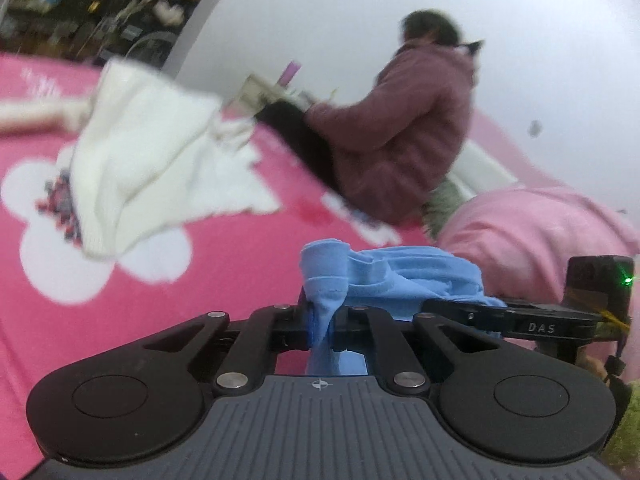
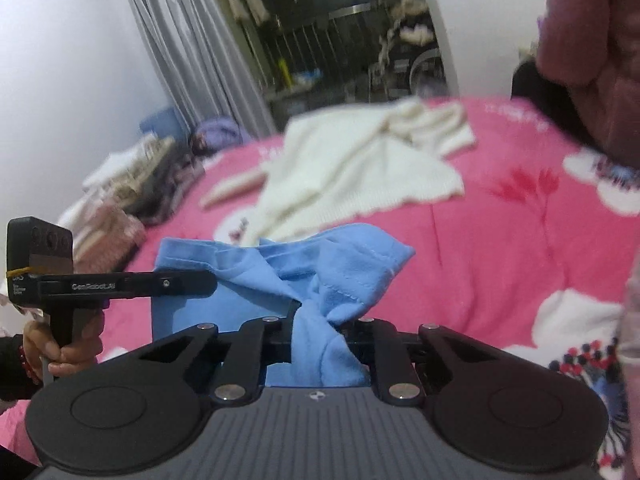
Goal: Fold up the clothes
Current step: 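Lift the blue shirt with the left tool and carry it toward the clothes stack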
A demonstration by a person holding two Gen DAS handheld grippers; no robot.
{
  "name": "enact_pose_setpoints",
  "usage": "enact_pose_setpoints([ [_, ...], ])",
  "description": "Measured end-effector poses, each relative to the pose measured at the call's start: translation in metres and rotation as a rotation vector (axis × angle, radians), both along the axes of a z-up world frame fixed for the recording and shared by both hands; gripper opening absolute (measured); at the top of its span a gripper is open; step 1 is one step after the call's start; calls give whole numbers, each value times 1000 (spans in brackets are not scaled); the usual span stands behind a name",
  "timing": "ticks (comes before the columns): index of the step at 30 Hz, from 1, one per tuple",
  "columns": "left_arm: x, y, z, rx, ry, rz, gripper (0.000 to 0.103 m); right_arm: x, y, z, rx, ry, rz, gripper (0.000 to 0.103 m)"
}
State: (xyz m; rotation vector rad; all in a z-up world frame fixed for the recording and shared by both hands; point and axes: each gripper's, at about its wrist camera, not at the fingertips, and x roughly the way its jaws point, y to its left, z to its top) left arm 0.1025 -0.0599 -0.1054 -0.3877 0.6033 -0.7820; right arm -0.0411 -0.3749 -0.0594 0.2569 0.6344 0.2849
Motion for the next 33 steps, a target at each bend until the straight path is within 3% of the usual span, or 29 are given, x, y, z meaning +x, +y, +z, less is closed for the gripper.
enact_pose_setpoints([
  [8, -49, 36, 76, -93, -197, 38, 4, -49, 40, 78, 6, -209, -14, 15],
  [14, -81, 86, 130, -102, -360, 140, 4, -48, 91, 127, 71, -362, 57, 15],
  [18, -100, 126, 159, -82, -414, 237, 4, -32, 132, 150, 161, -421, 147, 15],
  [25, -136, 197, 221, 9, -450, 384, 4, 11, 229, 179, 322, -434, 414, 15],
  [29, -141, 239, 253, 50, -385, 487, 4, 41, 289, 188, 426, -406, 564, 16],
  [33, -139, 272, 264, 73, -353, 586, 4, 77, 341, 191, 497, -359, 655, 15],
])
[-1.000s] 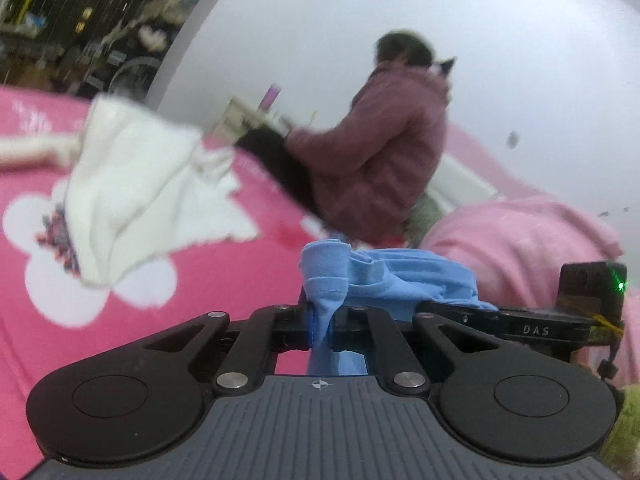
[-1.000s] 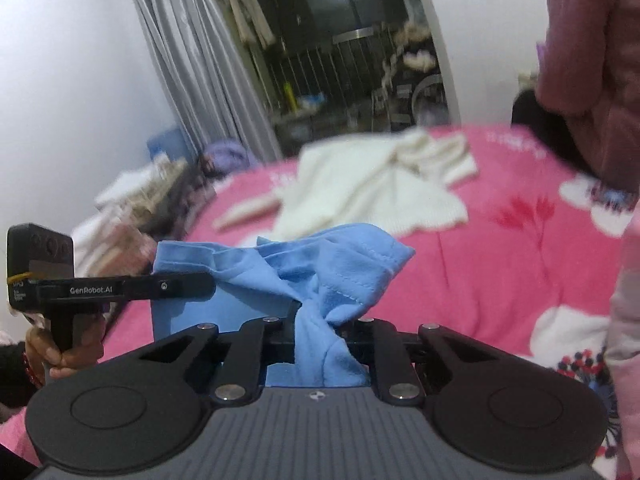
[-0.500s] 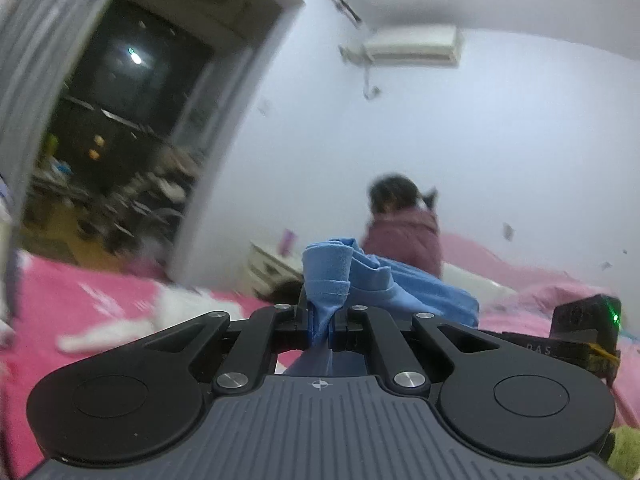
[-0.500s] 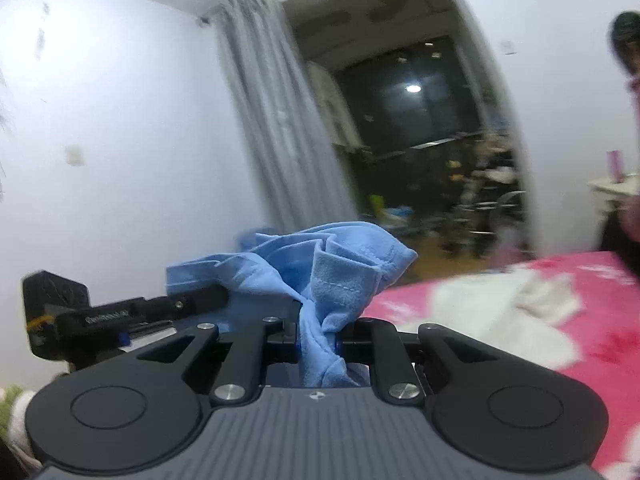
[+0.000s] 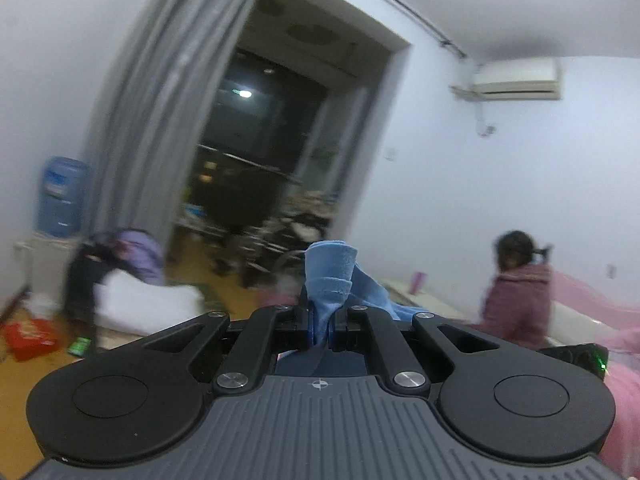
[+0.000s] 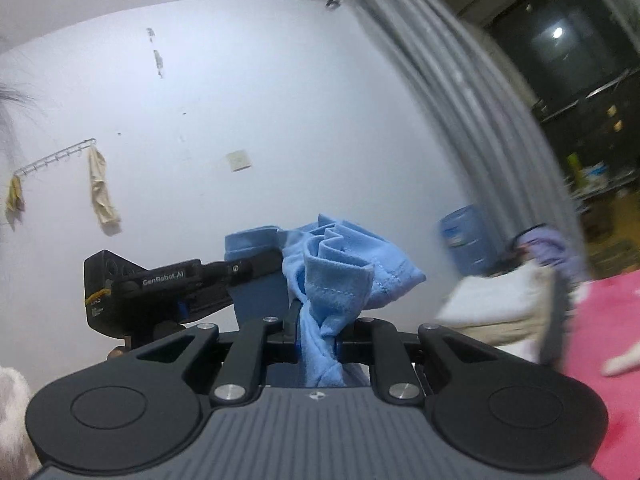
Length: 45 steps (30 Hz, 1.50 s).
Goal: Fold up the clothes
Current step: 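Lift the blue shirt with the left tool and carry it toward the clothes stack, then lower the blue shirt onto the folded clothes stack and open the left tool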
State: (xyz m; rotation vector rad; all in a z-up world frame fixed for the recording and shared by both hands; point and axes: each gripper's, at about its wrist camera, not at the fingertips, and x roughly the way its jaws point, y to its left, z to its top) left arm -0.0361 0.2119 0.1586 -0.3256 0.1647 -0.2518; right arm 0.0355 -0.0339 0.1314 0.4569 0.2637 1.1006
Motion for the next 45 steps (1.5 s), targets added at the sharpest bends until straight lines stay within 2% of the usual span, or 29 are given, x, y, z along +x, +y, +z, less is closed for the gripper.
enact_pose_setpoints([
  [3, 11, 18, -8, -11, 57, 52, 4, 31, 32, -9, -4, 47, 44, 15],
  [7, 38, 43, -41, -15, 126, 131, 4, 67, 67, -35, -39, 121, 61, 16],
  [12, 65, 76, -68, -96, 184, 179, 4, 108, 84, -68, -43, 216, 48, 16],
  [20, 115, 85, -86, -76, 237, 183, 4, 142, 103, -87, -93, 224, 30, 15],
  [23, 129, 95, -112, -59, 296, 164, 6, 159, 114, -102, -155, 208, -14, 16],
  [25, 146, 102, -142, -48, 412, 179, 11, 175, 125, -123, -264, 208, -97, 25],
  [26, 157, 106, -158, -57, 479, 201, 19, 184, 129, -135, -328, 226, -158, 45],
  [27, 167, 110, -174, -65, 546, 224, 19, 192, 130, -146, -381, 248, -218, 49],
  [28, 170, 114, -185, -79, 571, 265, 20, 198, 128, -154, -412, 263, -259, 49],
  [30, 166, 124, -191, -168, 548, 260, 26, 199, 104, -161, -339, 278, -288, 49],
  [32, 158, 128, -188, -207, 525, 288, 30, 197, 76, -162, -262, 290, -334, 54],
  [35, 145, 130, -175, -211, 478, 349, 31, 193, 51, -155, -208, 258, -376, 54],
  [37, 134, 131, -166, -223, 450, 376, 31, 182, 46, -143, -186, 212, -348, 51],
  [39, 125, 123, -153, -215, 409, 363, 31, 167, 52, -130, -194, 128, -275, 47],
  [42, 133, 109, -146, -141, 403, 264, 31, 146, 78, -119, -278, 7, -122, 38],
  [43, 137, 99, -148, -97, 425, 220, 31, 146, 91, -119, -318, -4, -81, 38],
  [45, 157, 74, -156, -2, 504, 119, 31, 153, 119, -125, -403, -1, -29, 31],
])
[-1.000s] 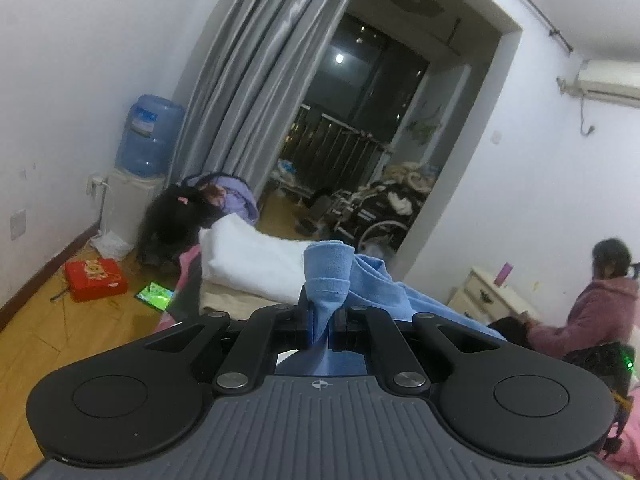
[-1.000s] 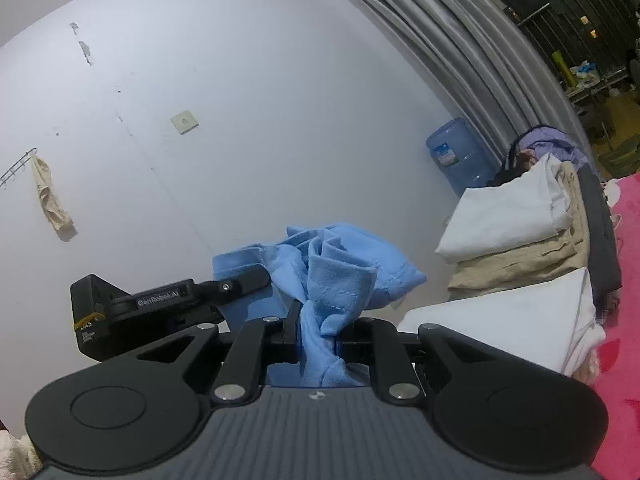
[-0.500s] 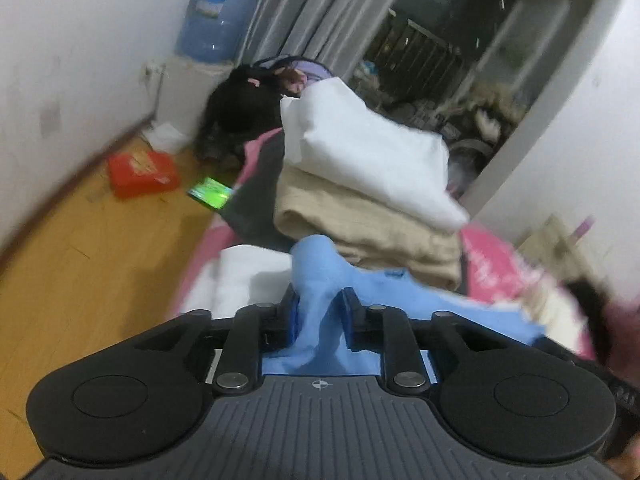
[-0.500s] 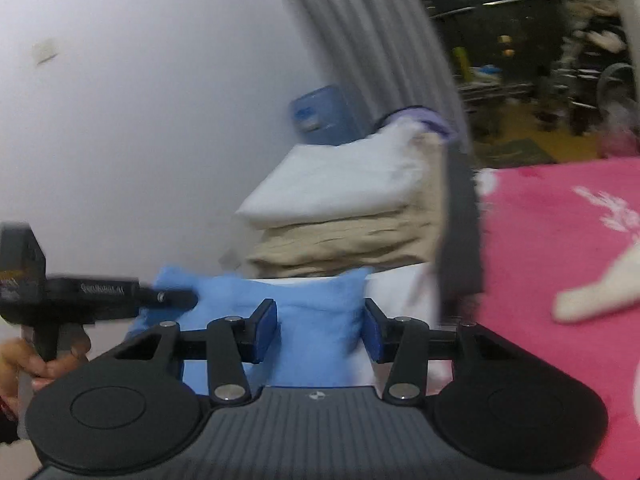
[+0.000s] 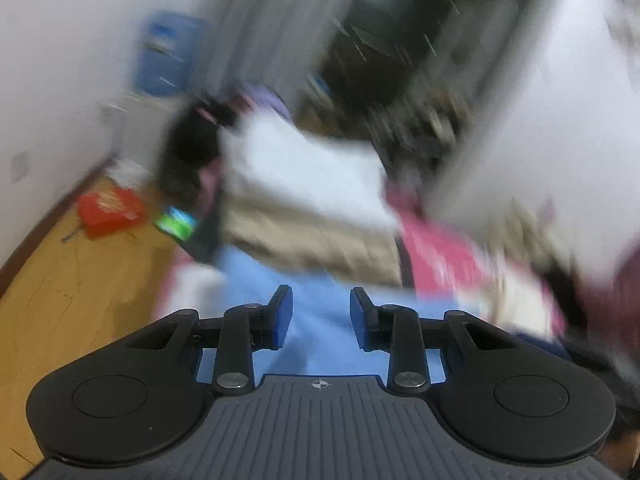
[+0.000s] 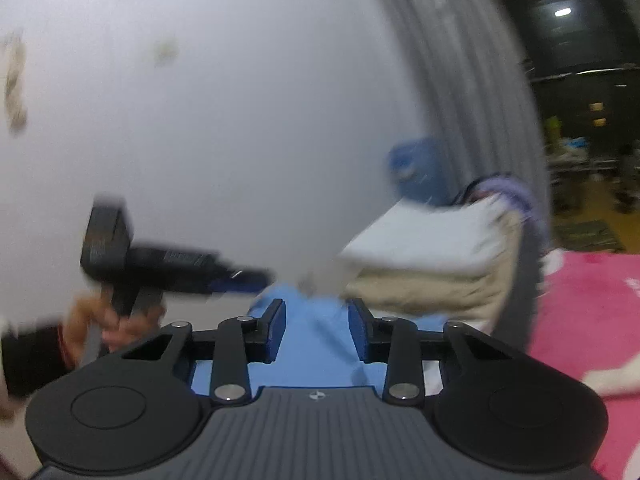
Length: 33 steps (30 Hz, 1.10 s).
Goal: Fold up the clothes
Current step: 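Lower the blue shirt onto the folded clothes stack and open the left tool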
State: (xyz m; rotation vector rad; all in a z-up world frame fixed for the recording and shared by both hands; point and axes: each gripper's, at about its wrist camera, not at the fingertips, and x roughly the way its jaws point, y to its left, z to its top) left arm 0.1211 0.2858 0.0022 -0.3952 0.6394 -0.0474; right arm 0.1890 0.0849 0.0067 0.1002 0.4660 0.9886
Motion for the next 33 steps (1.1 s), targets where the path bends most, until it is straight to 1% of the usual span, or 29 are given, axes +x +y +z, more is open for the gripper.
enact_pose_setpoints([
  [2, 24, -22, -11, 62, 54, -51, 31, 9, 22, -12, -67, 51, -8, 29],
  [3, 36, -28, -18, 113, 72, -63, 31, 16, 30, -20, -88, 88, -30, 27],
  [4, 48, -34, -24, 163, 89, -76, 31, 25, 34, -29, -107, 117, -68, 22],
  [5, 53, -31, -27, 153, 91, -65, 32, 32, 34, -36, -111, 137, -121, 17],
  [7, 63, -24, -32, 132, 94, -43, 32, 41, 22, -46, -37, 196, -247, 16],
  [9, 67, -12, -33, 80, 88, -4, 32, 43, 5, -52, 38, 220, -331, 16],
  [10, 73, -9, -34, 75, 96, 19, 32, 42, -3, -53, 56, 215, -356, 16],
  [12, 80, 1, -38, 47, 114, 51, 32, 38, -10, -53, 53, 183, -394, 16],
  [14, 81, 8, -39, 18, 114, 86, 32, 36, -17, -50, 56, 151, -450, 17],
  [15, 77, 12, -36, 12, 100, 112, 32, 36, -22, -49, 60, 135, -481, 21],
  [18, 57, 28, -19, -13, 53, 191, 32, 35, -45, -36, 103, 111, -535, 21],
  [19, 48, 34, -11, -22, 37, 204, 32, 35, -54, -31, 119, 104, -552, 21],
  [20, 38, 40, -4, -31, 22, 216, 32, 33, -61, -25, 133, 97, -545, 21],
  [22, 14, 47, 11, -30, 5, 188, 32, 25, -72, -13, 156, 82, -487, 21],
  [23, -2, 46, 17, -12, 13, 157, 32, 20, -72, -8, 160, 72, -426, 21],
  [25, -27, 39, 19, 22, 42, 85, 32, 14, -64, -5, 158, 69, -271, 21],
  [27, -54, 30, 15, 51, 68, 20, 32, 7, -49, -6, 115, 74, -119, 21],
  [29, -68, 27, 1, 87, 110, 20, 32, 8, -32, -17, 27, 88, -61, 19],
  [30, -74, 25, -5, 104, 131, 20, 32, 13, -29, -24, -8, 114, -101, 17],
  [32, -83, 36, -12, 101, 164, 80, 31, 29, -32, -39, -66, 191, -256, 14],
  [33, -90, 43, -10, 88, 155, 98, 31, 34, -43, -42, -34, 230, -318, 17],
])
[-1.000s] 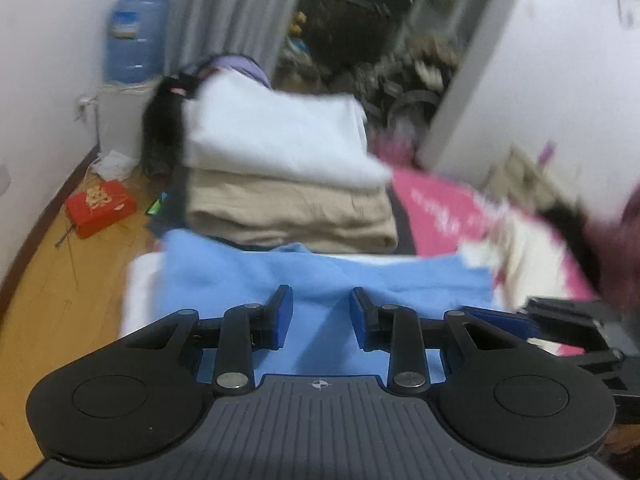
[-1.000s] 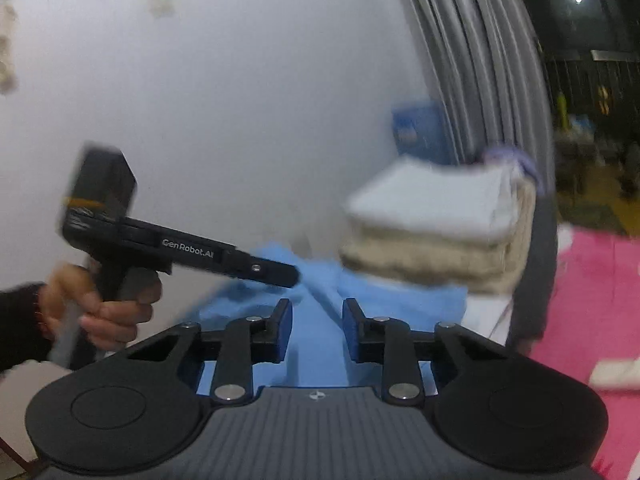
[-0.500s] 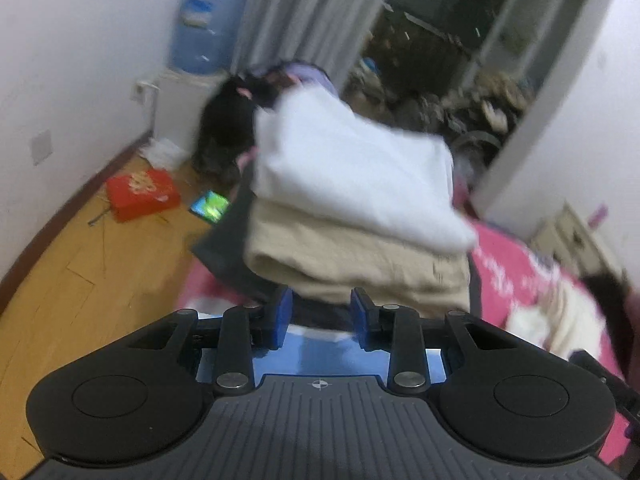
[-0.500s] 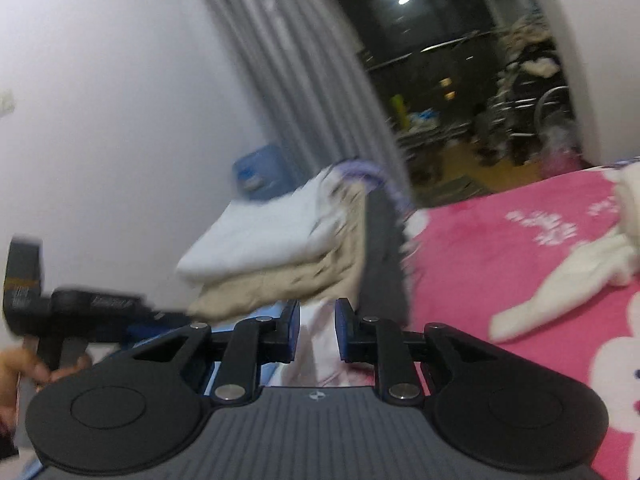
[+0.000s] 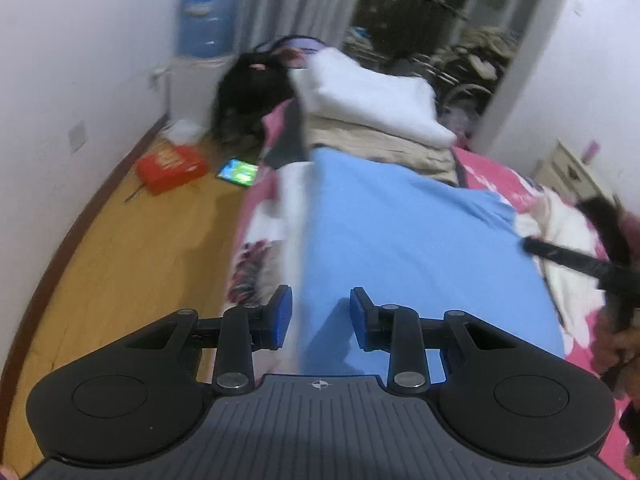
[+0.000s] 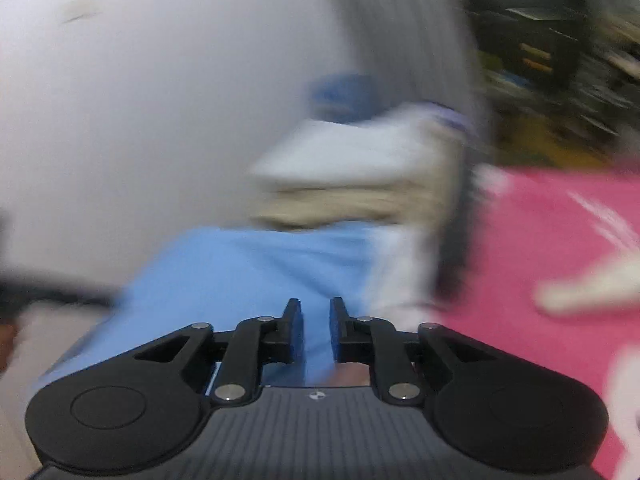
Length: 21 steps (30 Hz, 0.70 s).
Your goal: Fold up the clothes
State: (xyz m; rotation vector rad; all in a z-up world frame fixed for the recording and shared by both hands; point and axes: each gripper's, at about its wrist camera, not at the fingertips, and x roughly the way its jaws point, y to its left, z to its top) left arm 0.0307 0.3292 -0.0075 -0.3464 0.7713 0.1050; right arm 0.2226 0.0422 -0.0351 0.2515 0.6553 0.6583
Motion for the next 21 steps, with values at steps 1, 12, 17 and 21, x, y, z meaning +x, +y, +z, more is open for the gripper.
enact_pose_setpoints([
  [1, -7, 6, 6, 0, -18, 17, 31, -3, -15, 4, 50, 0, -44, 18],
  [12, -56, -70, -3, 137, -2, -337, 32, -134, -21, 19, -22, -181, 411, 18],
  [17, -66, -50, -5, 86, 10, -239, 32, -136, -19, -29, -310, -46, 334, 19],
  [21, -76, -56, 10, 122, -20, -255, 33, -149, -40, -12, -230, -69, 297, 19],
])
